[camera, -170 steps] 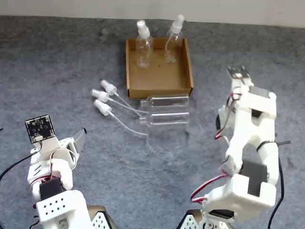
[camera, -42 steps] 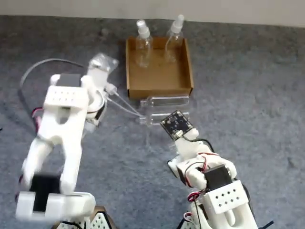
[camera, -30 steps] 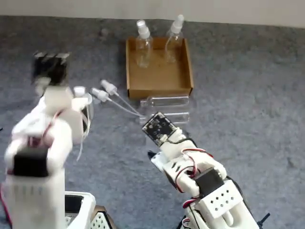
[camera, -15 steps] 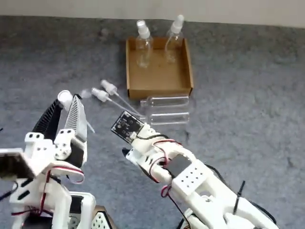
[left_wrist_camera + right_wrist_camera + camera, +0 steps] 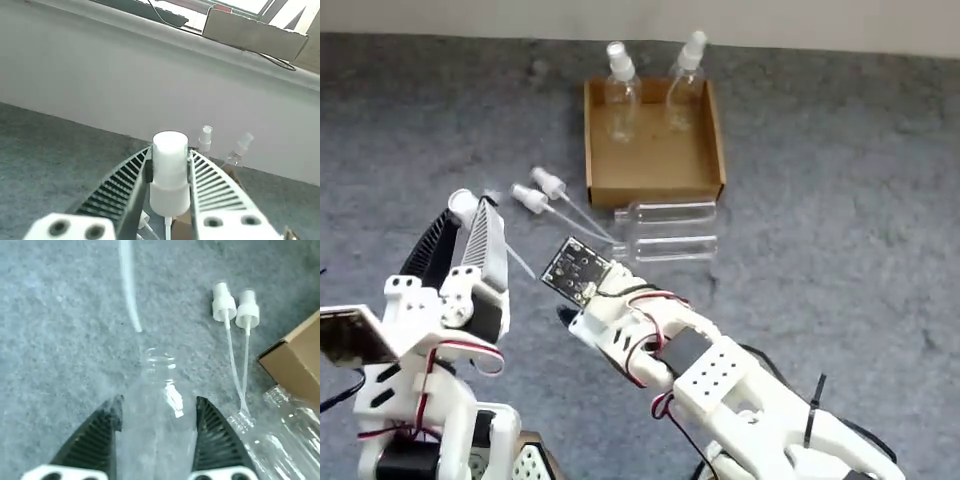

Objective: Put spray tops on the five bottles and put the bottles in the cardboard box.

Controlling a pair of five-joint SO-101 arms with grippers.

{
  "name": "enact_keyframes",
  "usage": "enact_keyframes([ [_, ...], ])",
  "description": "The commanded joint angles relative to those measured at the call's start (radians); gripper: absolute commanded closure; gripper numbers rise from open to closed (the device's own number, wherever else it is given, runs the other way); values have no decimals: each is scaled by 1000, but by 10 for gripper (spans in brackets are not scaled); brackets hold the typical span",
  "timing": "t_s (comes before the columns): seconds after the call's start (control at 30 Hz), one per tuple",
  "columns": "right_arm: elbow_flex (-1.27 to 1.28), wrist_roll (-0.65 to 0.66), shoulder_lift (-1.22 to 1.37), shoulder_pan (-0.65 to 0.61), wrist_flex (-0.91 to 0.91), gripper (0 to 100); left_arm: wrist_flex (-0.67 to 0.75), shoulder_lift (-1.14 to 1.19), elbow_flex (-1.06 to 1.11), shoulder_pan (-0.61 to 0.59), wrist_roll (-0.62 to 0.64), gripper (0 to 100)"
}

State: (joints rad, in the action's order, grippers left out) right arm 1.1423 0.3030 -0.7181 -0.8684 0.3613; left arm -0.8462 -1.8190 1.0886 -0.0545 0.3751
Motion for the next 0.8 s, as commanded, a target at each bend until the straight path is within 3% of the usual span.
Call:
enact_keyframes([
  [0.0, 16, -63, 2, -7, -79, 994, 80, -10, 38, 10, 9, 996],
  [0.57, 125, -114, 2, -2, -321, 994, 80, -10, 45, 10, 14, 996],
  [0.77, 134, -114, 2, -18, -329, 994, 78, -10, 42, 7, 14, 996],
])
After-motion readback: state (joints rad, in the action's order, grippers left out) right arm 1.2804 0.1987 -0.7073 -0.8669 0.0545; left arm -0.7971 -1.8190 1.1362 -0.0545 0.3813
